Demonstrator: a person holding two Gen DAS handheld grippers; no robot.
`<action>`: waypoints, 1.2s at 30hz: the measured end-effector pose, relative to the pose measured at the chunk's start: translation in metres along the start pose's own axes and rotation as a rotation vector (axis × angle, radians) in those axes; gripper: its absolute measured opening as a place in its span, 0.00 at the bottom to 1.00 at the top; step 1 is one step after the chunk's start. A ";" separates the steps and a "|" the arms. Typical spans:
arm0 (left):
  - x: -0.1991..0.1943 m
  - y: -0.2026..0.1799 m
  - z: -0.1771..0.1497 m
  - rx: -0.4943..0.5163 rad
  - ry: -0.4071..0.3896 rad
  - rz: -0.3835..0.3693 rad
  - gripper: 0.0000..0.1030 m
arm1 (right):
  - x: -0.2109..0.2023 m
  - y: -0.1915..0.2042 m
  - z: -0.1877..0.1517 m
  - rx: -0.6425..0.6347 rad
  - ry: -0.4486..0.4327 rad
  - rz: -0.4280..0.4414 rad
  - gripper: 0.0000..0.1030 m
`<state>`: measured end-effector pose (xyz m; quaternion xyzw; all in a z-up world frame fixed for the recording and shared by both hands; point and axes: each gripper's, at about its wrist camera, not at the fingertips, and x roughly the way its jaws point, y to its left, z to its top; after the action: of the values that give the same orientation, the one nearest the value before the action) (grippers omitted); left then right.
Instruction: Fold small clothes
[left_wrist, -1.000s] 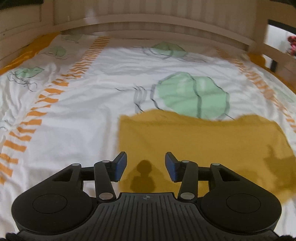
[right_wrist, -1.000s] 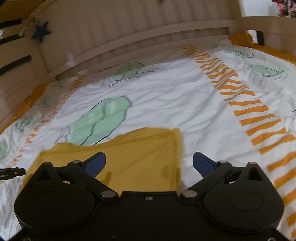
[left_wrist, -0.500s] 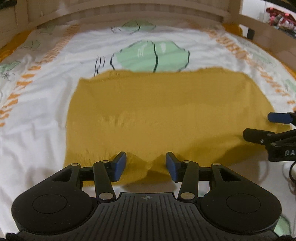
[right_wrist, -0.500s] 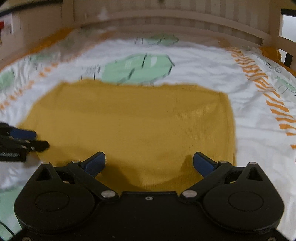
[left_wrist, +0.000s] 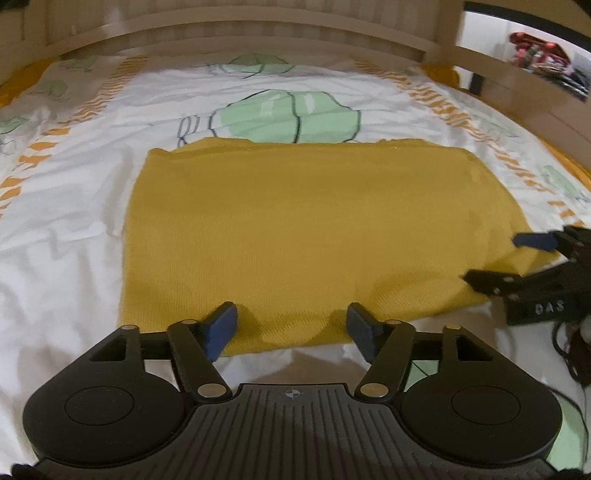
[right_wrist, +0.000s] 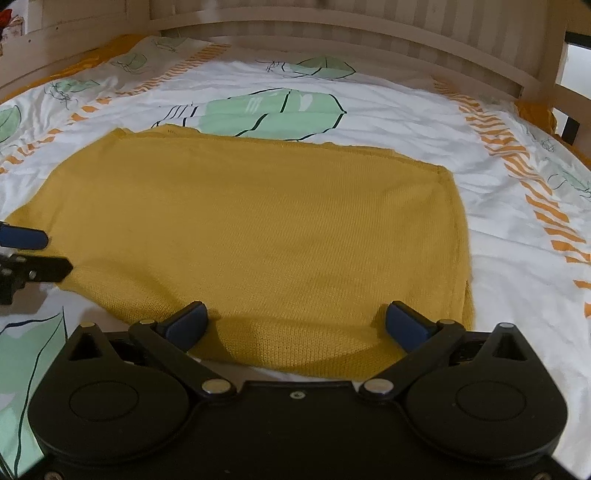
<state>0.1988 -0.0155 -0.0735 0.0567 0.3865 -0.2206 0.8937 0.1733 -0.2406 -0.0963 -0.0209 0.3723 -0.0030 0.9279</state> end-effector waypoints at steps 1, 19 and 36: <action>-0.001 0.001 0.000 0.007 0.005 -0.016 0.67 | -0.003 0.000 0.002 0.011 -0.010 -0.010 0.99; -0.030 0.055 0.018 -0.236 -0.021 0.077 0.66 | -0.012 0.050 0.019 -0.043 -0.016 0.015 0.99; -0.018 0.076 0.016 -0.269 0.068 0.191 0.66 | 0.093 0.042 0.102 0.024 0.077 -0.157 0.99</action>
<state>0.2319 0.0542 -0.0548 -0.0194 0.4353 -0.0788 0.8966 0.3104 -0.1972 -0.0887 -0.0391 0.4048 -0.0811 0.9100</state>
